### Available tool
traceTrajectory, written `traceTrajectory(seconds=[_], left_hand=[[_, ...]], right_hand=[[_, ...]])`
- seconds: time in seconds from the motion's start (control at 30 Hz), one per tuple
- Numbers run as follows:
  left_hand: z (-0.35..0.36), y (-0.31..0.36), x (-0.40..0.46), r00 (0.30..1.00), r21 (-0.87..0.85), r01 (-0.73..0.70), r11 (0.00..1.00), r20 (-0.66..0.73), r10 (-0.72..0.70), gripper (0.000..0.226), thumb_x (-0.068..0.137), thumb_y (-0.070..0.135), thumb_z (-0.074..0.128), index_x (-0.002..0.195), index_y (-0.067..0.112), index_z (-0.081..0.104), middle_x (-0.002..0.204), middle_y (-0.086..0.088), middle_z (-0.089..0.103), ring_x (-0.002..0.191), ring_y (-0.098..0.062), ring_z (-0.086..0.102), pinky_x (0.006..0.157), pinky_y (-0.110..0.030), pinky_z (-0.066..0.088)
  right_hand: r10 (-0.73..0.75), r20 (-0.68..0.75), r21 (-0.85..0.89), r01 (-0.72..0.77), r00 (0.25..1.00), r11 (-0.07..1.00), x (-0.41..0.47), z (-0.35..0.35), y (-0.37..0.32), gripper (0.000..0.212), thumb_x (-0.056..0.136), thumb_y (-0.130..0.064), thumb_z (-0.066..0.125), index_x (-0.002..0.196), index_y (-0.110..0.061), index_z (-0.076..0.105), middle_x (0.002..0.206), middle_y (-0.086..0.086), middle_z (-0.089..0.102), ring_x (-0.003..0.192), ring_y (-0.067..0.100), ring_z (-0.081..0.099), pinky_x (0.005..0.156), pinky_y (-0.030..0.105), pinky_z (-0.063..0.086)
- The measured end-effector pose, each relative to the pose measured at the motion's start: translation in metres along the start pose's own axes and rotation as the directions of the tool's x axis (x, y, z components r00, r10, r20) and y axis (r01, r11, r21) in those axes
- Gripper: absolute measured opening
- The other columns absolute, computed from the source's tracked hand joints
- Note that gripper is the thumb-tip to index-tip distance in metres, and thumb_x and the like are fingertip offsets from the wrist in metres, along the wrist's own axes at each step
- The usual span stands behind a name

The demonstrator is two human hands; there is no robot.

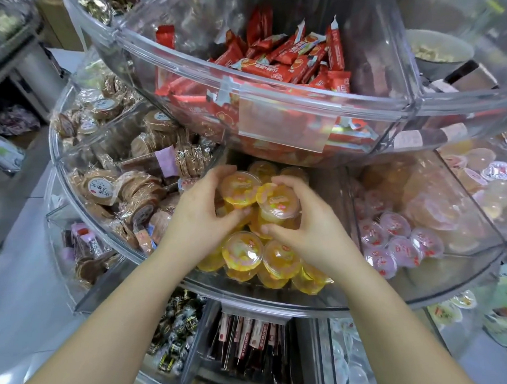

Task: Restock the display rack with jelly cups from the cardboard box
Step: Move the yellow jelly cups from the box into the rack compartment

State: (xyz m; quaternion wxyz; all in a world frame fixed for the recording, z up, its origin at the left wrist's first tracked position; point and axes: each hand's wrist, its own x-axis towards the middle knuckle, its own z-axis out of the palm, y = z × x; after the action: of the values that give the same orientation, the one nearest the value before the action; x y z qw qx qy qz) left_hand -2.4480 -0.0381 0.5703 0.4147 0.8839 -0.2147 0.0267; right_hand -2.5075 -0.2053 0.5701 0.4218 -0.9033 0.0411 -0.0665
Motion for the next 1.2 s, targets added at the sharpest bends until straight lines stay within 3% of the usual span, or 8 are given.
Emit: traceTrajectory(seconds=[0.17,0.33,0.5,0.63,0.77,0.97,1.07,1.2], left_hand=[[-0.003,-0.004,-0.004,1.000,-0.011,0.012,1.000,0.022,-0.012,0.064,0.075,0.020,0.068,0.132,0.014,0.040,0.109,0.014,0.052,0.096,0.007,0.047,0.076,0.008,0.031],[-0.010,-0.007,0.001,0.995,-0.013,0.048,0.999,0.083,-0.047,0.064,0.075,0.022,0.071,0.131,0.015,0.040,0.123,0.001,0.058,0.112,-0.014,0.056,0.093,-0.032,0.048],[-0.012,-0.008,0.002,0.998,0.080,-0.052,0.995,0.042,0.049,0.061,0.074,0.018,0.071,0.130,0.017,0.046,0.124,0.004,0.058,0.113,-0.012,0.054,0.087,-0.018,0.037],[-0.012,-0.008,0.003,0.994,0.113,-0.107,0.988,0.013,0.106,0.062,0.069,0.014,0.074,0.127,0.013,0.053,0.127,-0.001,0.053,0.114,-0.017,0.052,0.091,-0.028,0.042],[-0.013,-0.008,0.003,0.992,0.120,-0.113,0.986,-0.035,0.118,0.060,0.066,0.015,0.079,0.122,0.014,0.058,0.119,0.001,0.052,0.105,-0.007,0.046,0.085,-0.023,0.039],[-0.011,-0.010,0.004,0.992,0.079,-0.112,0.991,-0.050,0.116,0.052,0.065,0.011,0.079,0.115,0.013,0.064,0.115,0.003,0.054,0.102,-0.008,0.049,0.081,-0.007,0.034],[-0.011,-0.010,0.004,0.992,0.071,-0.114,0.991,-0.050,0.118,0.051,0.066,0.010,0.078,0.115,0.012,0.064,0.114,0.001,0.055,0.097,-0.011,0.051,0.081,-0.013,0.037],[-0.011,-0.008,0.003,0.993,0.057,-0.110,0.992,-0.042,0.113,0.051,0.067,0.009,0.077,0.116,0.014,0.063,0.112,0.008,0.050,0.095,-0.011,0.050,0.081,-0.009,0.035]], right_hand=[[-0.033,-0.046,0.003,0.033,0.998,0.999,-0.001,0.007,0.001,0.068,0.075,-0.015,0.072,0.133,-0.030,0.040,0.110,-0.028,0.049,0.102,-0.013,0.042,0.080,-0.010,0.027],[0.016,-0.061,0.023,-0.014,0.998,1.000,0.000,0.009,0.005,0.068,0.074,-0.020,0.073,0.131,-0.029,0.037,0.100,-0.032,0.047,0.093,-0.014,0.043,0.071,-0.012,0.029],[0.025,-0.071,0.003,-0.024,0.997,1.000,-0.001,0.006,0.005,0.066,0.075,-0.021,0.071,0.132,-0.032,0.040,0.114,-0.021,0.050,0.101,-0.004,0.048,0.077,-0.009,0.030],[0.026,-0.042,-0.005,-0.026,0.999,1.000,-0.002,0.006,0.002,0.069,0.075,-0.026,0.070,0.136,-0.036,0.038,0.129,-0.016,0.040,0.123,0.004,0.038,0.101,0.016,0.033],[0.012,-0.134,-0.048,-0.018,0.991,0.999,0.004,0.007,-0.003,0.069,0.069,-0.037,0.077,0.132,-0.033,0.048,0.114,-0.015,0.042,0.111,0.003,0.044,0.092,0.010,0.033],[-0.001,0.133,0.069,-0.009,0.991,0.998,0.005,-0.010,0.004,0.082,0.075,-0.023,0.069,0.142,-0.041,0.025,0.129,-0.034,0.037,0.126,-0.007,0.038,0.094,0.010,0.034],[0.017,-0.037,-0.050,-0.019,0.999,0.999,0.004,0.005,-0.001,0.085,0.062,-0.037,0.081,0.135,-0.034,0.037,0.122,-0.021,0.037,0.121,0.002,0.038,0.100,0.020,0.031],[-0.007,-0.081,-0.008,0.006,0.997,1.000,0.003,0.005,0.003,0.073,0.070,-0.021,0.076,0.131,-0.036,0.040,0.112,-0.027,0.048,0.113,0.001,0.048,0.092,0.015,0.035]])
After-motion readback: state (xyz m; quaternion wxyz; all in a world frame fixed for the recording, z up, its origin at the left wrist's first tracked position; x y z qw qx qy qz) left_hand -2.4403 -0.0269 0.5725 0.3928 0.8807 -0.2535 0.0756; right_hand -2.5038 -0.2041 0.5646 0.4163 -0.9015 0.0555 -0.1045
